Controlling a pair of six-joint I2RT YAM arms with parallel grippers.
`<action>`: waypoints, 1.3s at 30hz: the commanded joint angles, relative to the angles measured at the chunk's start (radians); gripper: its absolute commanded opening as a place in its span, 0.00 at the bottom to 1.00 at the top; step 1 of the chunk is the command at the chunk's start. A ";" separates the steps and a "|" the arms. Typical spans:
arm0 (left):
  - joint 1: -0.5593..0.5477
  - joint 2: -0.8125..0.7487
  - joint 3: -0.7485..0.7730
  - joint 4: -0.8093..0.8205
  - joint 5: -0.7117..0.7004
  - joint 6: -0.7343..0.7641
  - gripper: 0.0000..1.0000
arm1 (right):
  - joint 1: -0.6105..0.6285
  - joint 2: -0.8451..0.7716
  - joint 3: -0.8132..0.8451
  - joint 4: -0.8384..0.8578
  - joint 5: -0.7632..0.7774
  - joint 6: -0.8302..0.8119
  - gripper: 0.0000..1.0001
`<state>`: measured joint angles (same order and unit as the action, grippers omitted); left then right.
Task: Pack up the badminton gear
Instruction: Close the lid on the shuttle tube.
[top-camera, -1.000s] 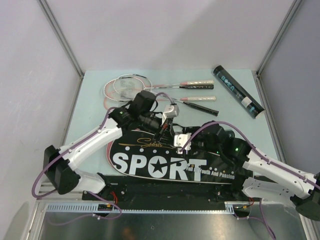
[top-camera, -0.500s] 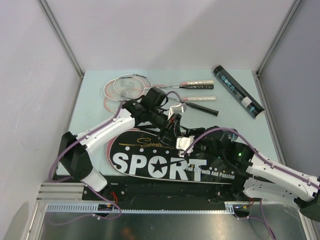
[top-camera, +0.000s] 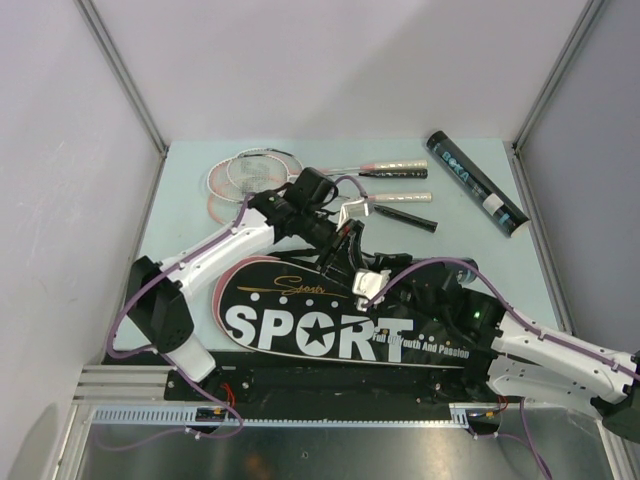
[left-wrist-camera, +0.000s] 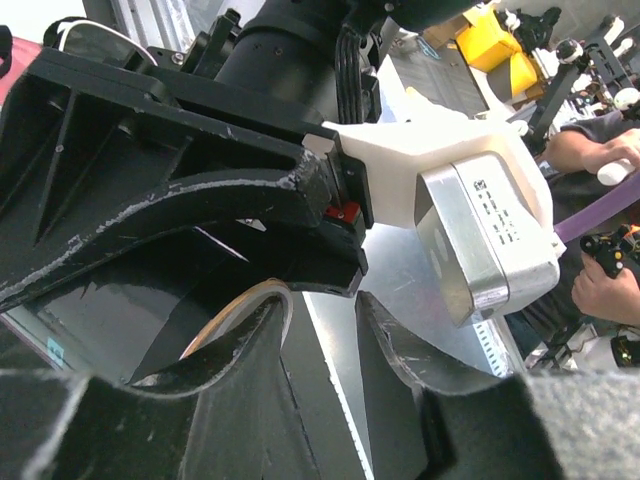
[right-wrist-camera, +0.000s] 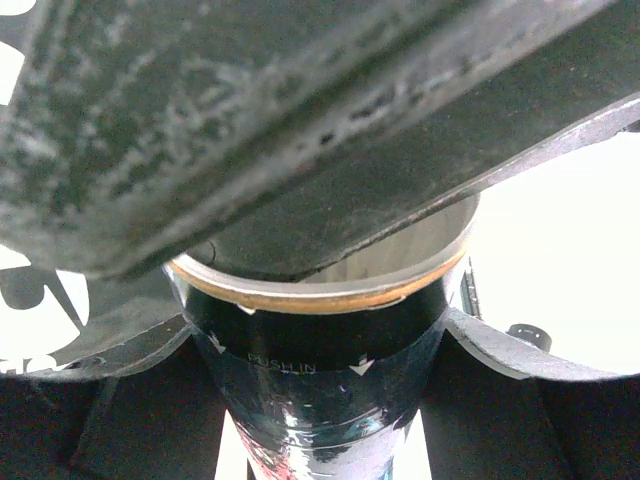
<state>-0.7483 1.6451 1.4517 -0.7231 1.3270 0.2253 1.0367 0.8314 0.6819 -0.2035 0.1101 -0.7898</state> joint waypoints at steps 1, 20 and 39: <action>-0.049 0.120 0.015 0.146 -0.230 0.108 0.46 | 0.095 0.006 0.076 0.684 -0.309 0.098 0.04; 0.010 -0.148 0.019 0.251 -0.690 -0.158 0.48 | 0.016 -0.048 0.057 0.466 -0.194 0.195 0.04; 0.010 -0.307 0.015 0.298 -0.746 -0.218 0.50 | -0.145 0.003 0.054 0.470 -0.239 0.297 0.04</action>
<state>-0.7467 1.3617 1.4734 -0.4736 0.6582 0.0067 0.8803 0.8410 0.6716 0.1127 -0.0055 -0.5804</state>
